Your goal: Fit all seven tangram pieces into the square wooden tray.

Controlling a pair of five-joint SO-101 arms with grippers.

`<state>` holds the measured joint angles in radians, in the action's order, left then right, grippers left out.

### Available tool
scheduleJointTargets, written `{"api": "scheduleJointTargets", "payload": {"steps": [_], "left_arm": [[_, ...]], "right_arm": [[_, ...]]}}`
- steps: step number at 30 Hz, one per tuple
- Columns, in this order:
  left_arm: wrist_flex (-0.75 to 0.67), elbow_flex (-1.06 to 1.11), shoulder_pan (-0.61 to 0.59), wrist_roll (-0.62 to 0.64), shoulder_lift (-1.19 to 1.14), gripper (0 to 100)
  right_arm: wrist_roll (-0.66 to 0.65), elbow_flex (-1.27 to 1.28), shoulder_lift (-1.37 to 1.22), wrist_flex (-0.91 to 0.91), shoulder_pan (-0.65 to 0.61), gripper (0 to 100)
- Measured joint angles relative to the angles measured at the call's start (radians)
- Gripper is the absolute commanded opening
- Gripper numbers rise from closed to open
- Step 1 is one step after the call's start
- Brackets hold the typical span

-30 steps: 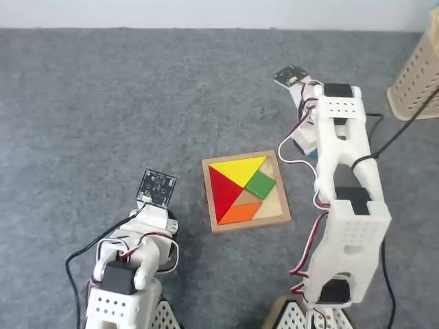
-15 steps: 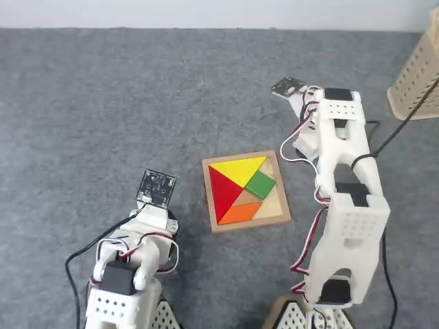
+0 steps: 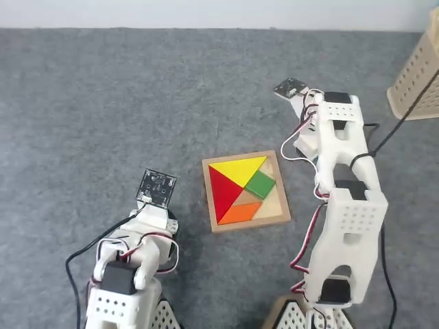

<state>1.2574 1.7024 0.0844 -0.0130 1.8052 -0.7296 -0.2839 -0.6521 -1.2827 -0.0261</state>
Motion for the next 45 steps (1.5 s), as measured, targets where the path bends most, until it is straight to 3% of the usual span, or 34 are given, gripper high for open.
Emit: {"api": "scheduleJointTargets", "payload": {"steps": [9,18,32,39,45], "left_arm": [[0.0,0.0,0.0,0.0,0.0,1],[0.0,0.0,0.0,0.0,0.0,1],[0.0,0.0,0.0,0.0,0.0,1],[0.0,0.0,0.0,0.0,0.0,1],[0.0,0.0,0.0,0.0,0.0,1]], "right_arm": [[0.175,0.0,0.0,-0.005,-0.002,15.1],[0.255,0.015,0.104,-0.118,-0.011,15.1],[0.532,0.233,0.334,-0.132,-0.238,15.1],[0.549,0.233,0.334,-0.115,-0.226,15.4],[0.534,0.233,0.334,-0.092,-0.132,15.4]]}}
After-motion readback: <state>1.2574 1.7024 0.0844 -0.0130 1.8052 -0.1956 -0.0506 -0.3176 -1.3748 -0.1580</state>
